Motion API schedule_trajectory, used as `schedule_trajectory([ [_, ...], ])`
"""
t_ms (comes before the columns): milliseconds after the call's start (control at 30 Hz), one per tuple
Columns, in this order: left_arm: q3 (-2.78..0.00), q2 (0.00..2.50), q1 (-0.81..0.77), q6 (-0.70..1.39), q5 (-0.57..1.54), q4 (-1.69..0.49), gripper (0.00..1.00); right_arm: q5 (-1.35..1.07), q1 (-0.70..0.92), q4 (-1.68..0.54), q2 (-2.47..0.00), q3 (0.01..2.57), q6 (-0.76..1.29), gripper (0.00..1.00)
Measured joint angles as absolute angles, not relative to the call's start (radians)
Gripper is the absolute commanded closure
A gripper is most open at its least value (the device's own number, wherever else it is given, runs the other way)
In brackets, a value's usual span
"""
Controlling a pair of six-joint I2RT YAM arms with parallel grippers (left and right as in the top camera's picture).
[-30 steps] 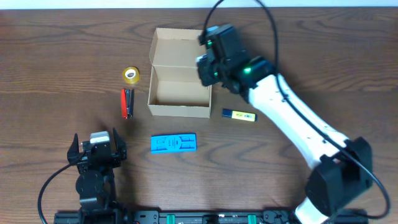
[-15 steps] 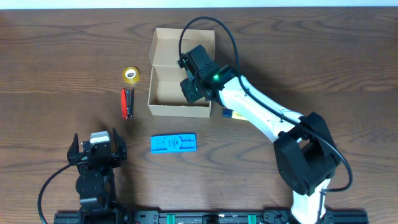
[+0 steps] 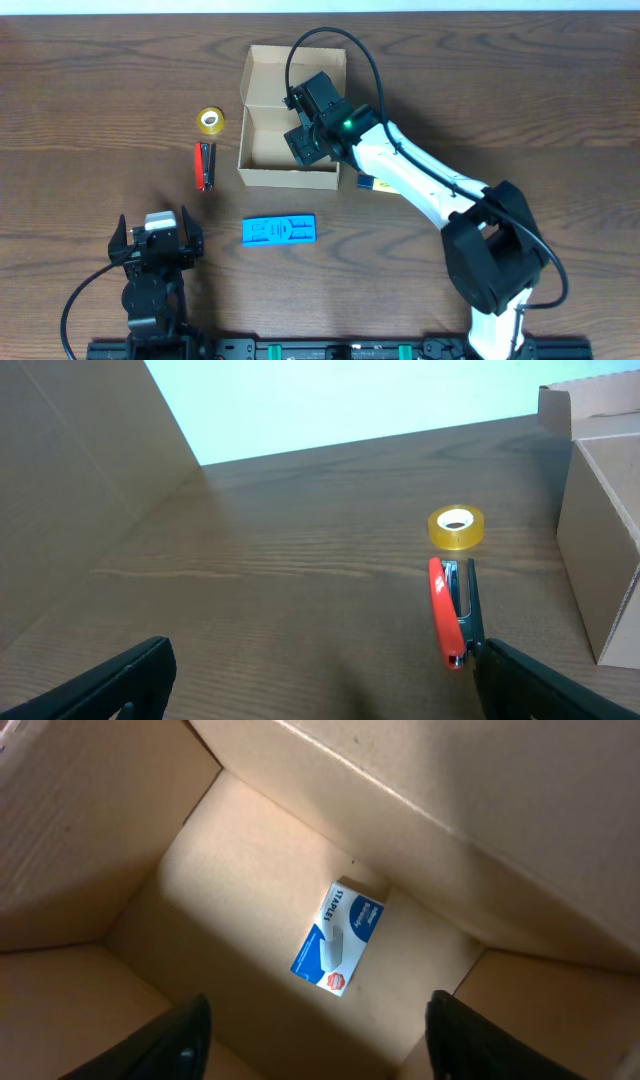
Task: Pack container
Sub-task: 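Carry the staple box into the cardboard box and release it, then move the right gripper to the yellow highlighter and grasp it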
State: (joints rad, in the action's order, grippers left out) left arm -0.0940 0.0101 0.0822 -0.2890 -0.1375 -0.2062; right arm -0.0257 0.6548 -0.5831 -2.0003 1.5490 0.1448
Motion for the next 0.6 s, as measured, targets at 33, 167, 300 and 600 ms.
schedule_trajectory([
  [33,-0.094,0.010,0.082,-0.289,-0.138,-0.206,0.05,-0.021,0.654,-0.592,-1.989,1.549,0.147,0.18],
  [167,-0.094,0.010,0.082,-0.289,-0.138,-0.206,0.05,-0.001,0.641,-0.698,-1.879,1.549,0.139,0.15],
  [300,-0.094,0.010,0.082,-0.289,-0.138,-0.206,0.05,0.007,0.594,-0.880,-1.714,1.552,0.074,0.21],
  [600,-0.094,0.010,0.082,-0.289,-0.138,-0.206,0.05,-0.081,0.426,-1.085,-1.630,1.425,-0.205,0.11],
])
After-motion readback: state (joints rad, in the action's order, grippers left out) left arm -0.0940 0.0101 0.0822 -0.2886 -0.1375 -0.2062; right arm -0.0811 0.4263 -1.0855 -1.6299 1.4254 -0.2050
